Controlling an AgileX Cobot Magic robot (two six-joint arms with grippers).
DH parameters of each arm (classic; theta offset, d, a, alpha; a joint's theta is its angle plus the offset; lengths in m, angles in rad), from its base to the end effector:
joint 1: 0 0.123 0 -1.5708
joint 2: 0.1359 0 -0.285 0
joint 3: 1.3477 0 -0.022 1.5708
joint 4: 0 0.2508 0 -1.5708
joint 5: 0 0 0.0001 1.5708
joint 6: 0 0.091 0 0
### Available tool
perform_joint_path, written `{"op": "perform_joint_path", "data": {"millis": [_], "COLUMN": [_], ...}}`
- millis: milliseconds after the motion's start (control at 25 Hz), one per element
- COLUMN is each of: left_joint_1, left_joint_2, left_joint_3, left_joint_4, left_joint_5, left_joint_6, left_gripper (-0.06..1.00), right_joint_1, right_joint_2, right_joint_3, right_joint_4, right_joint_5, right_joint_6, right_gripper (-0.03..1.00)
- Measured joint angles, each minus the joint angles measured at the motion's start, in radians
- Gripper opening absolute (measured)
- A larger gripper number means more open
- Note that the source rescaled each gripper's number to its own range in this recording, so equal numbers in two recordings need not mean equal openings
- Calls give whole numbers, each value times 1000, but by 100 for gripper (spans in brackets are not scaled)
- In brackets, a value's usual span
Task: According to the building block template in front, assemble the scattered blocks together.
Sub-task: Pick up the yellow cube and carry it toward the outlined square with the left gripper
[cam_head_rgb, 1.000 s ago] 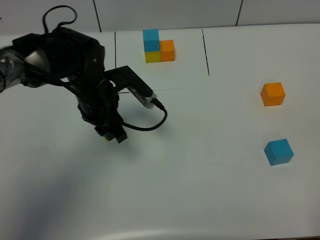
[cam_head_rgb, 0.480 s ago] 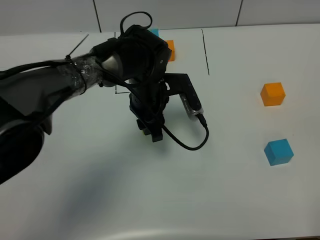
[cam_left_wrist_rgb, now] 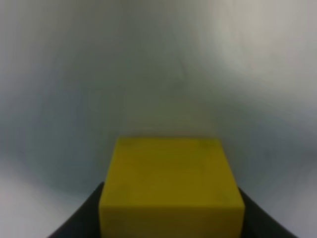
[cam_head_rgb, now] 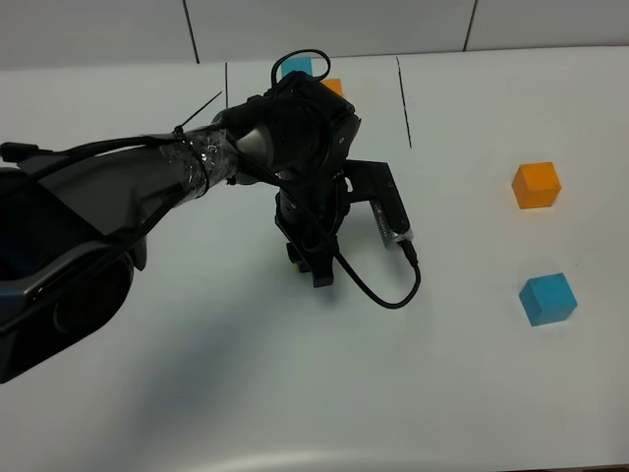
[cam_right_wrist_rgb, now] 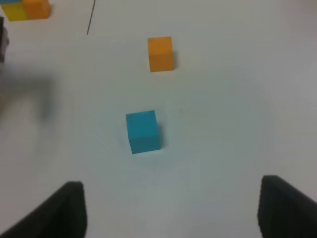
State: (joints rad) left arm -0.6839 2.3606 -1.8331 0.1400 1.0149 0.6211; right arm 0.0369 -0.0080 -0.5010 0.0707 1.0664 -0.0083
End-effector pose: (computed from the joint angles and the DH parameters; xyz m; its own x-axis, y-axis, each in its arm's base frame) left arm 0.3748 -0.2916 0.1177 -0.1960 0.9805 -0.0165 0.9663 0.1960 0.1671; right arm -0.0067 0.0054 0.2772 -0.4540 0.0091 -0.8909 -0.0802 0.9955 0.0511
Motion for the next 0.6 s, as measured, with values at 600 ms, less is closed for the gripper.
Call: {"op": "perform_joint_path", "data": {"millis": [600], "left_joint_1": [0], "left_joint_2": [25], "left_joint_3": [-16], "left_joint_4": [2], "left_joint_5": [-3], "left_joint_6": [75], "left_gripper": [2], "right_joint_1": [0], "right_joint_2": [0], "right_joint_3": [0], "right_joint_4": [0], "right_joint_5": [0], "right_joint_6": [1], "right_gripper": [48]}}
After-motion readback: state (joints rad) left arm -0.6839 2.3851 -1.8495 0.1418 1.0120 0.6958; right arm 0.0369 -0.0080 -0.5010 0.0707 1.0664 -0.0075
